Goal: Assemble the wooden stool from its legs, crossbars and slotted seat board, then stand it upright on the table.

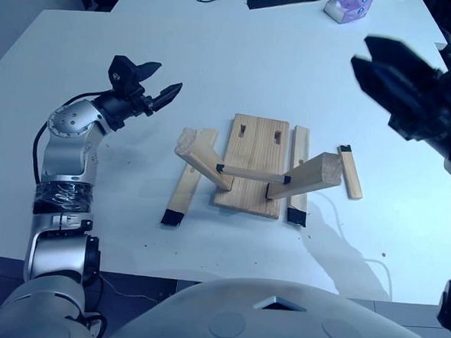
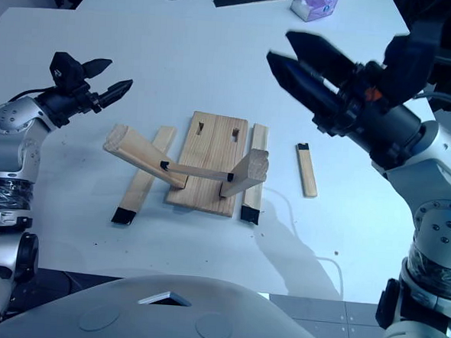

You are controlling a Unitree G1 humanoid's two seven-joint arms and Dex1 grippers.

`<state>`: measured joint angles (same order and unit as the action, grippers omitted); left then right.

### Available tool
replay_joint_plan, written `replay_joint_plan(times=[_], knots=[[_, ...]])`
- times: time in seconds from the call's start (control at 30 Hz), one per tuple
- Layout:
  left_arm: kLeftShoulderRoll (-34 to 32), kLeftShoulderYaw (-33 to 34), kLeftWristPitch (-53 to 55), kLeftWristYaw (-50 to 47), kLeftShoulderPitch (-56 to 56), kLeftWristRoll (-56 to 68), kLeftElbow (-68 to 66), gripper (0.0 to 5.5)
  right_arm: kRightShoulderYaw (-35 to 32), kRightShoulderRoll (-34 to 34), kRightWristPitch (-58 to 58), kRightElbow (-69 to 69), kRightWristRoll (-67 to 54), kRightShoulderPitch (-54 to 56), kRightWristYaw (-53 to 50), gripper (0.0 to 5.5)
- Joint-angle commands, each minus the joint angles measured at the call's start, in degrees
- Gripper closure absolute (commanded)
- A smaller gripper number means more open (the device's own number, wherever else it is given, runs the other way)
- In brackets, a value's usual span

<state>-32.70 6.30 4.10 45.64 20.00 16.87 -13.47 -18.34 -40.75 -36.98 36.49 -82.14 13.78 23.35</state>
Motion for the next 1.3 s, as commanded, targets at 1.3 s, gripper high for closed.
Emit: replay_joint_plan(times=[1.3], knots=[[4.0, -6.2, -3.1, -2.2, -4.6, -7.0, 3.6, 2.18, 13.4, 0.0, 6.5, 10.6, -2.4, 18.1, -12.2, 3.20]])
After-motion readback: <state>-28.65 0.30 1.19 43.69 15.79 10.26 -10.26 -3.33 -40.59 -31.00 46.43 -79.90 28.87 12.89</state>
